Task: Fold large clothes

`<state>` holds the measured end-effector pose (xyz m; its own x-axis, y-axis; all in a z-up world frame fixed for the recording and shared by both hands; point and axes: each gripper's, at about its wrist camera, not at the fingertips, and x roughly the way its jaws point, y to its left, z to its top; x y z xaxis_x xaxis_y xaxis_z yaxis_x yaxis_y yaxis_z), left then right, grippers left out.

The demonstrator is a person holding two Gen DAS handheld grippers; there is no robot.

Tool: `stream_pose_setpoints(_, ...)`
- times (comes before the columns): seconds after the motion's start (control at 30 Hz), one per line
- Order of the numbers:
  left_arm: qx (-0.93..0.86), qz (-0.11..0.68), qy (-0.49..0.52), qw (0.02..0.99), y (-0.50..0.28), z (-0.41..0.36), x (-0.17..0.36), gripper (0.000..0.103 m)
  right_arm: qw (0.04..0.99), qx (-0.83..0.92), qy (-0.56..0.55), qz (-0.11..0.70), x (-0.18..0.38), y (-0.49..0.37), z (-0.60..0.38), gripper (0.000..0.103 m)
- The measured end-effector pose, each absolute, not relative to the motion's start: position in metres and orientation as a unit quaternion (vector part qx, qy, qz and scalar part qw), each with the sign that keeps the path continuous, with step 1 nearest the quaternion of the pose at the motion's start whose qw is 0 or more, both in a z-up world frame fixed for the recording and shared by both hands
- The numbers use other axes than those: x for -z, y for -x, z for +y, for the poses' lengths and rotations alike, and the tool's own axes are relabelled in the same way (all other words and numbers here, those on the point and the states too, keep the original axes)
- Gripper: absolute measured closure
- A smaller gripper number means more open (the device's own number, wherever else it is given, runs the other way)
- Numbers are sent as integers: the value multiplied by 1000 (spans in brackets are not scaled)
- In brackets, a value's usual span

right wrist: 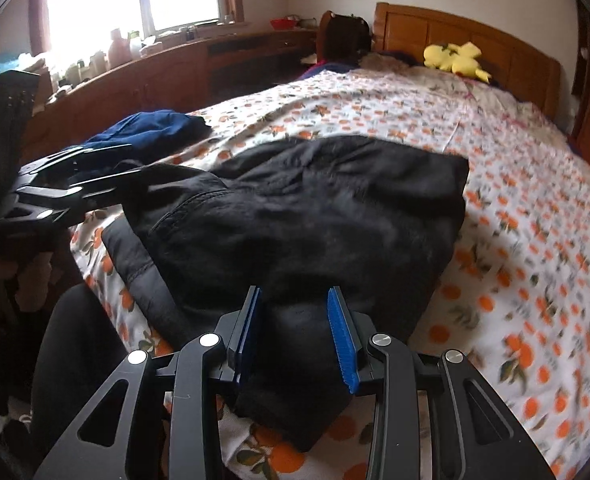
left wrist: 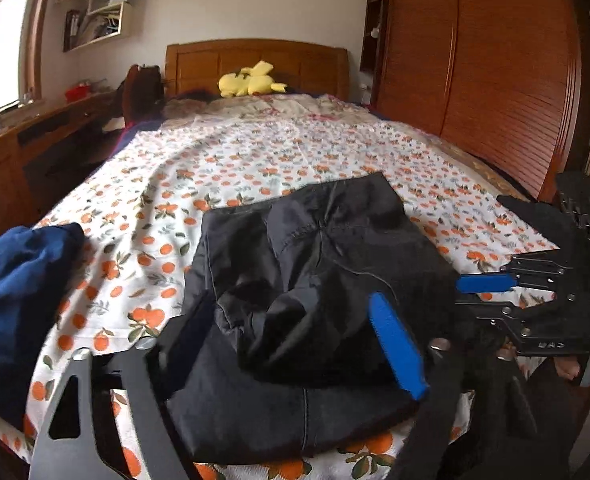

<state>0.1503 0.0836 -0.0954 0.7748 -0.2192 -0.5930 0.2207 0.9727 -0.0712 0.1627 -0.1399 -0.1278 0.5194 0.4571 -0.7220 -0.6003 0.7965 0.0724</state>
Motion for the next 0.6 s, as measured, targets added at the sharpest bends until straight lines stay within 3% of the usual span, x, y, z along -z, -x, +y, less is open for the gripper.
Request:
stream_pose_setpoints(0.07, 125, 325, 7, 938, -154, 85, 103, 47, 868, -303, 86, 383, 130, -160, -141, 69)
stream_pose_setpoints(0.13, 131, 334, 13, 933, -157, 85, 109, 55, 868, -305, 89, 383, 129, -158, -141, 69)
stream_pose_setpoints(0.27, 152, 345, 13, 926, -157, 85, 113, 88, 866, -308, 96, 382, 124, -162, -141, 69)
stream_pose_setpoints(0.6, 148, 292, 10, 945, -126, 111, 71, 93, 876, -317, 86, 352, 98, -171, -128, 69)
